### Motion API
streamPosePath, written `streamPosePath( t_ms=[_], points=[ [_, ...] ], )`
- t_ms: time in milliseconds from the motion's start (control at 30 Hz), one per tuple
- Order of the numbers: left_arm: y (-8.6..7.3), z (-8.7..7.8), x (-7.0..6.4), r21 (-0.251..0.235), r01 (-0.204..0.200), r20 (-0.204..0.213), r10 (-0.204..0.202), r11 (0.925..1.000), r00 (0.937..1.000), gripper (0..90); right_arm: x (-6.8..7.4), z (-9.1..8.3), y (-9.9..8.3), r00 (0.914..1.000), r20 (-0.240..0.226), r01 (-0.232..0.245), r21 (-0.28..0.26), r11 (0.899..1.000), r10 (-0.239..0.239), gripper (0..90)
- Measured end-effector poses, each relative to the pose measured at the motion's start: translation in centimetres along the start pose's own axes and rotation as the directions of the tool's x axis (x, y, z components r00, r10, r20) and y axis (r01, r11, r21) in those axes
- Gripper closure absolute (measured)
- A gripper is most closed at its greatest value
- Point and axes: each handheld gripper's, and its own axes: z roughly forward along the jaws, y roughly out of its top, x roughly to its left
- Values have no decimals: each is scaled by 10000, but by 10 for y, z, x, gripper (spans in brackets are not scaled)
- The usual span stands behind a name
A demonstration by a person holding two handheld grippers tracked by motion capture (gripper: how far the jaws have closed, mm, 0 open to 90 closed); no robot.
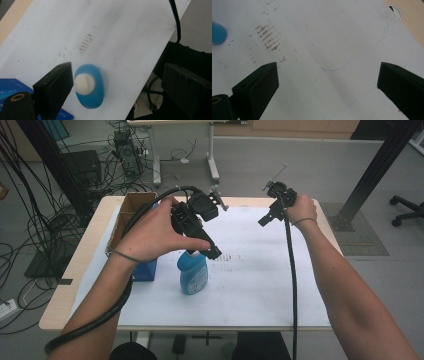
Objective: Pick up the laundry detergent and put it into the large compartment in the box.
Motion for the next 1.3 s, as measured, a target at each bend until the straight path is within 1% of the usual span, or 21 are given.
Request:
streamPosePath(
  t_ms=[100, 133, 200, 333, 367, 400, 433, 533, 667, 700, 967, 1300],
  points=[
    [-6, 0, 6, 19, 183, -2, -183, 9998, 9998, 109, 0, 0, 1, 10000, 29, 30, -4, 10000, -30, 35],
    [-6, 0, 6, 19, 183, -2, -183, 9998, 9998, 109, 0, 0, 1, 10000, 29, 30, -4, 10000, -30, 35],
    [-10, 1, 11, 18, 367, -76, -367, 9993, 9993, 108, 1, 0, 1, 10000, 13, 45, -27, 10000, -45, 36],
    [-13, 2, 16, 20, 477, -58, -476, 9989, 9988, 109, 1, 0, 2, 10000, 19, 17, -31, 10000, -17, 36],
    [-14, 3, 19, 24, 585, -19, -585, 9983, 9983, 109, 1, 0, 2, 10000, 19, 17, -31, 10000, -17, 36],
    [-15, 5, 21, 25, 650, -87, -650, 9979, 9978, 109, 1, 0, 2, 10000, 21, 3, -38, 10000, -3, 35],
    [-18, 8, 25, 71, 736, -69, -736, 9973, 9973, 110, 1, 0, 2, 10000, 23, 6, -39, 10000, -6, 35],
    [-21, 12, 31, 13, 915, -52, -915, 9958, 9958, 109, 1, 0, 2, 10000, 28, 33, -18, 10000, -33, 36],
    [-24, 16, 35, 15, 997, -26, -997, 9950, 9950, 108, 1, -1, 2, 9999, 87, 57, -33, 10000, -56, 35],
    [-25, 18, 36, 11, 1070, 11, -1070, 9943, 9943, 108, 1, -1, 2, 9999, 114, 96, -24, 10000, -96, 35],
    [-30, 24, 40, -54, 1249, 100, -1248, 9922, 9921, 103, 1, 0, 0, 10000, 58, 5, -79, 10000, -4, 36],
    [-33, 34, 40, 74, 1214, 112, -1215, 9926, 9925, 102, 1, 0, 0, 10000, 42, -24, -121, 9999, 24, 35]
  ],
)
